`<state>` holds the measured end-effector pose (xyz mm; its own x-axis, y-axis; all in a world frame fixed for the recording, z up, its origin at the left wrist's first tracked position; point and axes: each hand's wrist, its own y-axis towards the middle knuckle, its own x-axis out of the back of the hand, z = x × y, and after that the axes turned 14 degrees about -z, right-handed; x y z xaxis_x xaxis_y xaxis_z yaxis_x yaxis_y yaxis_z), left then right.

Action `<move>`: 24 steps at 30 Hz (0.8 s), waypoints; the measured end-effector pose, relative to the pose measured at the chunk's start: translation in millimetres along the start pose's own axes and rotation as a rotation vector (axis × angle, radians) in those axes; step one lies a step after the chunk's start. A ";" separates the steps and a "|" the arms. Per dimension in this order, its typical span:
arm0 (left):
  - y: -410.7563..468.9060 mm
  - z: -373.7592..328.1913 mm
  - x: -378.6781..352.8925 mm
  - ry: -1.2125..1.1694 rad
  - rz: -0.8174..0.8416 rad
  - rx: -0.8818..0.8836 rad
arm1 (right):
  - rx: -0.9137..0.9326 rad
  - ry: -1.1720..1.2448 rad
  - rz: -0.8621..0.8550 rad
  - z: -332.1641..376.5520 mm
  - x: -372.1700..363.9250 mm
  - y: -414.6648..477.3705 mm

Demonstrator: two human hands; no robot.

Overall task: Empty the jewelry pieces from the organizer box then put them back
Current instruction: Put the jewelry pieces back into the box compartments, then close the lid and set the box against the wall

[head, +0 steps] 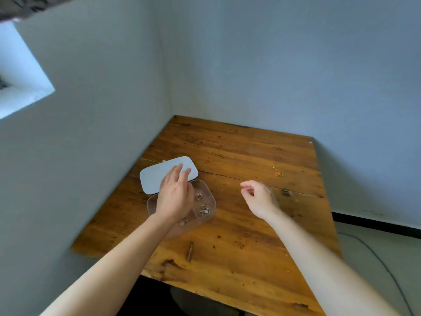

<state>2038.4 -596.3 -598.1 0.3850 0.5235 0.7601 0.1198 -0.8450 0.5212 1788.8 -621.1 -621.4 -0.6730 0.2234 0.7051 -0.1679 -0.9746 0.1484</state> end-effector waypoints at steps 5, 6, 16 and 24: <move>1.4 54.3 21.9 -0.043 -0.082 0.471 | 0.028 0.068 0.151 32.7 -28.4 -30.1; 1.6 59.5 23.3 -0.092 -0.098 0.589 | 0.022 0.078 0.184 36.5 -33.1 -35.0; 26.4 75.7 22.5 -0.689 -0.170 1.309 | -0.196 0.279 0.092 44.9 -51.5 -58.2; 19.4 80.3 39.7 -0.583 -0.282 1.109 | -0.167 0.215 -0.030 52.4 -56.3 -62.9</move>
<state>2129.6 -600.8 -589.0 0.5301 0.8106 0.2487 0.8477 -0.4996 -0.1782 1875.0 -573.4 -634.1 -0.8002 0.2684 0.5364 -0.2946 -0.9549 0.0384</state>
